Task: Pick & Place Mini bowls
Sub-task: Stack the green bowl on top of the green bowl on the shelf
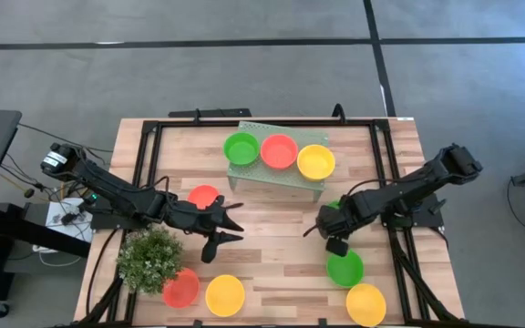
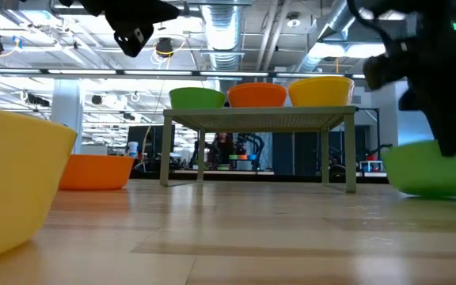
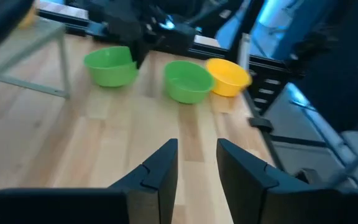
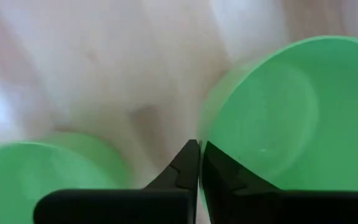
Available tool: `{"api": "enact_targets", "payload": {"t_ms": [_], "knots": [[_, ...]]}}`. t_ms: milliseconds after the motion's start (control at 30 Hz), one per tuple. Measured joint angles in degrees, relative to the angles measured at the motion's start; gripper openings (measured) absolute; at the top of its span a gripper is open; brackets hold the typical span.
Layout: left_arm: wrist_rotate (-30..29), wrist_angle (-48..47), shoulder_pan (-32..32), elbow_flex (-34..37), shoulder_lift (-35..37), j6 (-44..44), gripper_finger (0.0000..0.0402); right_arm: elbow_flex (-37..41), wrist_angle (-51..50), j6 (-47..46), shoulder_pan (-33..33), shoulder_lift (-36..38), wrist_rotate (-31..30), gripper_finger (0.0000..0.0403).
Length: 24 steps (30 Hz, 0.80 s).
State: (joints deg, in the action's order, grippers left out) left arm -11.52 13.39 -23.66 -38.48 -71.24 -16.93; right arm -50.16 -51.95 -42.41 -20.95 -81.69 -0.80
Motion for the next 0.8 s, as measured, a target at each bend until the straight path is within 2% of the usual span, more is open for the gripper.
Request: {"api": "enact_targets", "payload": {"t_ms": [233,400,500,667,800], "knots": [[8.61,3.99,-0.02,-0.02,-0.02,1.44,0.0112,-8.05,8.66,2.69,-3.78,-0.02,0.60,0.0004],[12.91,8.55,-0.02,-0.02,-0.02,12.68,0.0112,-9.23,26.53,11.71,-4.48,-0.20,-0.44,0.0005],[14.62,9.39,0.11,-0.02,-0.02,18.72,0.0112,-9.36,34.11,16.80,-3.95,-2.01,2.32,0.0003],[15.41,9.52,2.84,-0.02,-0.13,21.00,0.0112,-10.70,36.20,19.03,-1.45,-8.41,8.06,0.0003],[23.15,8.84,6.44,-0.09,-1.47,17.95,0.0112,-16.84,33.37,24.16,0.60,-14.24,12.89,0.0003]]}}
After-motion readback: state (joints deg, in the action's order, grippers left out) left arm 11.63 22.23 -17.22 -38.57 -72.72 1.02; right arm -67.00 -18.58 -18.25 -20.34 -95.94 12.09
